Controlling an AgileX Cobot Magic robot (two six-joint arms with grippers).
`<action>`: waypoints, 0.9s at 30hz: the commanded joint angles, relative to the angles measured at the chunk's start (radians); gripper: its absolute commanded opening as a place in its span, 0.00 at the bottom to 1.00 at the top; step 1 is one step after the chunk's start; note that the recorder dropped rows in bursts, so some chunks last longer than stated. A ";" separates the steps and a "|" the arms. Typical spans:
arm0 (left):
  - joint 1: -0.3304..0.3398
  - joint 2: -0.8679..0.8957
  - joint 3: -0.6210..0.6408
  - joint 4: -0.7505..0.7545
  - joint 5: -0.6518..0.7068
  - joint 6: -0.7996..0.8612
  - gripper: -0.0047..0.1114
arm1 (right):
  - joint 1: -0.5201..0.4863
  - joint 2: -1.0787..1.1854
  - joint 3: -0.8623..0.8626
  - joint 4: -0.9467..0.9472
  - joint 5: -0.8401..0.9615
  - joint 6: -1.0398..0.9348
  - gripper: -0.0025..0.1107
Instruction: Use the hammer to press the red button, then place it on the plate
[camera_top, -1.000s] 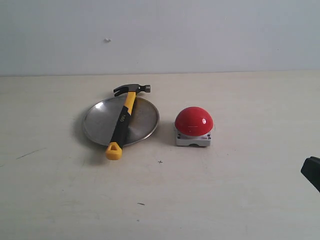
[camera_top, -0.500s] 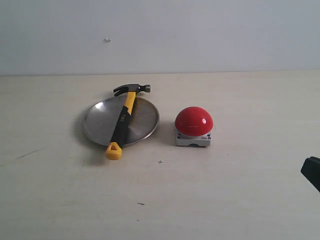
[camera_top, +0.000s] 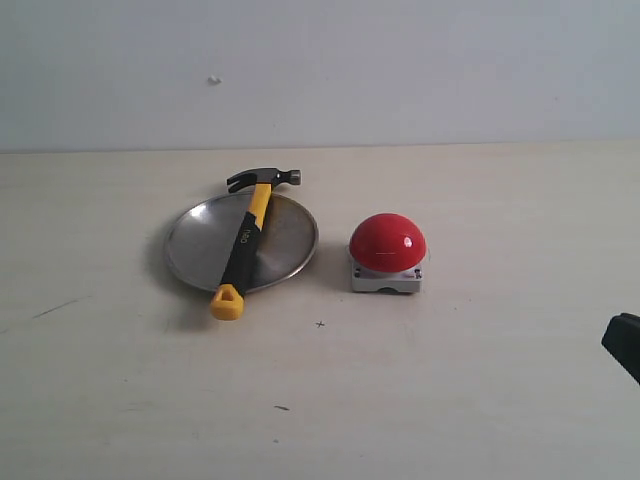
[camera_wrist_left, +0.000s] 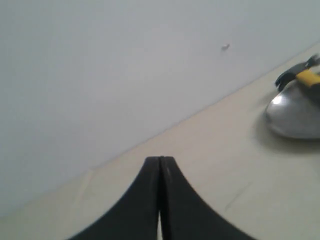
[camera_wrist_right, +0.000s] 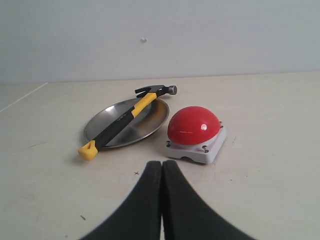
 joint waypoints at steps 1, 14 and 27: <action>0.002 -0.005 0.003 -0.489 0.104 0.089 0.04 | -0.003 -0.003 0.005 0.000 0.008 -0.004 0.02; 0.002 -0.005 0.003 -0.700 0.118 0.139 0.04 | -0.003 -0.003 0.005 0.000 0.008 -0.004 0.02; 0.002 -0.005 0.003 -0.700 0.118 0.143 0.04 | -0.003 -0.014 0.005 0.000 0.008 -0.004 0.02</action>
